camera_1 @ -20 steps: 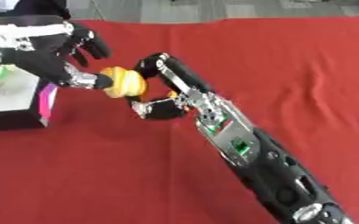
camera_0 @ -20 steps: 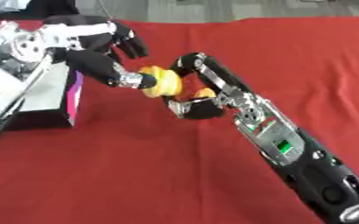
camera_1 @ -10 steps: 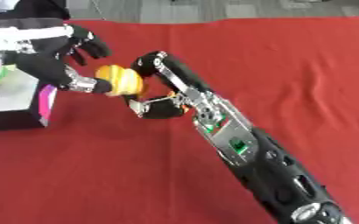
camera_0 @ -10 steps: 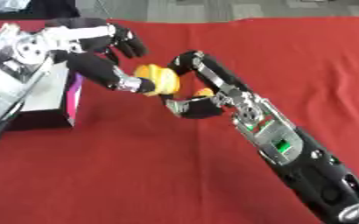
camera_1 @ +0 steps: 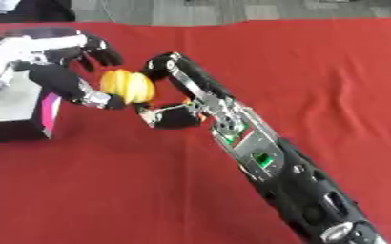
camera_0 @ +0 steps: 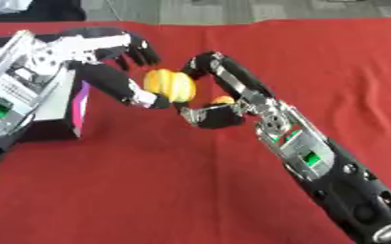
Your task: Pick up the objects with one hand, pass them to the other hand, and then place them into the box on the other side of the table.
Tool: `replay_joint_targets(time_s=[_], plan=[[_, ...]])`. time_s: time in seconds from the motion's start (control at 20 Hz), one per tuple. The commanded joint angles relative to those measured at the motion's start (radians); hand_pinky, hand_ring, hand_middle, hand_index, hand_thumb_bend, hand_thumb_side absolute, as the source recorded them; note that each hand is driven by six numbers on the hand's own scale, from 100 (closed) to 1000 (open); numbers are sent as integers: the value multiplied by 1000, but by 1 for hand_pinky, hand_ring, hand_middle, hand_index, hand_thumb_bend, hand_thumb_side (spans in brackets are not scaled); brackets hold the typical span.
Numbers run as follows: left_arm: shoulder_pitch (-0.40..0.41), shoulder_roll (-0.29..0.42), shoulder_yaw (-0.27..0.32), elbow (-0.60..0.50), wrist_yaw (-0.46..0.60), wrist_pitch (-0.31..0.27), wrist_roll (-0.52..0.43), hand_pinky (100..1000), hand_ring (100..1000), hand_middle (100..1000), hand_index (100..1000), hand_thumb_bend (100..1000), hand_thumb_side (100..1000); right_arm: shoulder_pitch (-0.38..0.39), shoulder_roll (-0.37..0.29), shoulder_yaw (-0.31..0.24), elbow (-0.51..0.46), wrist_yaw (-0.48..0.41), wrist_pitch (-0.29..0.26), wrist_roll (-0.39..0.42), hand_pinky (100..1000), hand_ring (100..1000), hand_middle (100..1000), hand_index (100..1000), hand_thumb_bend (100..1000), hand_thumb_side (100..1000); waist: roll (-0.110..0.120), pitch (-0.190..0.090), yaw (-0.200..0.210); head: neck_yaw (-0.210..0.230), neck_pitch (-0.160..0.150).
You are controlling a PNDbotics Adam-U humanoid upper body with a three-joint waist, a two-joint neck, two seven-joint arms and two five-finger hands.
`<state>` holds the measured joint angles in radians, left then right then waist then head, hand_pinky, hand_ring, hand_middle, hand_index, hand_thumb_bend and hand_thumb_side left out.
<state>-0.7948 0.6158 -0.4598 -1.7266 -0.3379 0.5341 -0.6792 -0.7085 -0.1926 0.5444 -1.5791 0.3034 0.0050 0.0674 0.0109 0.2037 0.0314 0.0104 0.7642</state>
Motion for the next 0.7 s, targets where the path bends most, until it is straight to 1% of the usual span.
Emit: replay_joint_targets(time_s=[0.05,0.45,0.5,0.6,0.7], plan=[[-20,6,5,4,-13,40,-39,809,863,780,827,594,400,-16,-7,-2,-38,-8,1,0,738,644,503,581,100,100,11,-24,0,1,6],[-19,-7,5,16,-3,51,-8,801,856,758,811,552,412,-14,-8,1,-42,-11,9,-4,737,644,503,581,100,100,10,-22,0,2,6],[-19,-8,5,16,7,52,-5,800,854,750,801,529,416,-13,-9,1,-42,-11,9,-4,737,644,503,581,100,100,9,-22,0,2,6],[-18,-9,7,13,38,55,0,799,839,716,758,439,429,-13,-10,1,-41,-11,10,-3,736,644,503,580,100,100,9,-21,0,1,6],[-17,-9,9,10,79,59,7,794,817,671,683,317,432,-12,-10,1,-40,-11,11,-3,736,644,503,580,100,100,10,-21,0,1,6]])
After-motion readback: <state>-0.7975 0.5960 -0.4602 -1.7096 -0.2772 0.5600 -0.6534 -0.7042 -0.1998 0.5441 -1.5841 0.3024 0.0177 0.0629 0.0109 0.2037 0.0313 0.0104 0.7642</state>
